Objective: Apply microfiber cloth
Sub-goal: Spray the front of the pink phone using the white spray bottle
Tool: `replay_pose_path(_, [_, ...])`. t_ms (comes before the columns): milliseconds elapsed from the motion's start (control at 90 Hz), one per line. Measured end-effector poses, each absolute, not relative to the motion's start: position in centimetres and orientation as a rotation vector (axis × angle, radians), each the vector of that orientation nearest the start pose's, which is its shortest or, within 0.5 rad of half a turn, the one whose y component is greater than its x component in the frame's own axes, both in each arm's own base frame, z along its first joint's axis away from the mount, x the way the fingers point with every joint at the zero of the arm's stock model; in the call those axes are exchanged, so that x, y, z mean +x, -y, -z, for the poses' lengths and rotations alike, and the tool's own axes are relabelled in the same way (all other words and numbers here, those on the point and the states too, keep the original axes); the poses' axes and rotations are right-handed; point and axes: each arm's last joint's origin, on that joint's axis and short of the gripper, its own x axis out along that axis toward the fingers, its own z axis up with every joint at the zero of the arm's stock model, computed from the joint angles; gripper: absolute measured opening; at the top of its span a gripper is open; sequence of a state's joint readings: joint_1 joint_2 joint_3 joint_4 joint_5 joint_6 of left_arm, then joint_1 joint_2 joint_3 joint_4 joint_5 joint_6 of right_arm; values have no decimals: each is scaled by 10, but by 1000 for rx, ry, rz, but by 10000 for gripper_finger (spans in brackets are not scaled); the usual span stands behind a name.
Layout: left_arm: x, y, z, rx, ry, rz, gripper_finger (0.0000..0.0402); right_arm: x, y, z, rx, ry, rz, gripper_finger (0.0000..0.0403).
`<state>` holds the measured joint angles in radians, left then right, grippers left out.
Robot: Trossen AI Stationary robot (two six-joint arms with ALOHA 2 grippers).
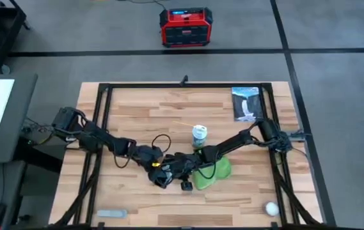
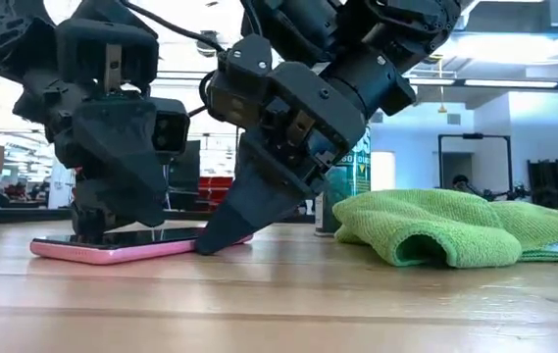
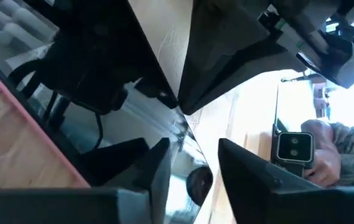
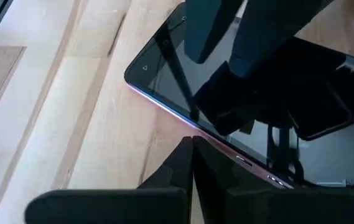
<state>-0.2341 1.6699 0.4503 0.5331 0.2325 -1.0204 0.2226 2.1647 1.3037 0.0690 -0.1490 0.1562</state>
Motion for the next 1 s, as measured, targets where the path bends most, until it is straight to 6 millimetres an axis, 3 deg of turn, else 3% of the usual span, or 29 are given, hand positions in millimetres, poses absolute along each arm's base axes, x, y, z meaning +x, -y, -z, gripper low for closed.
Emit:
replay_pose_path(222, [255,41,-106,-952,-807,52,185,428,-102,-107,114,-826,-295,0])
replay_pose_path(433, [240,17,-123,-903,-835,-53,193,428,-102,-106,111,-836,-298,0])
replay_pose_path(678, [230,18,-139,-924,-841,-62,192,427,-102,-106,111,-838,-300,0])
replay_pose_path(1000, [226,19,-135,-949,-912,-109,192,426,-105,-106,108,-839,-306,0])
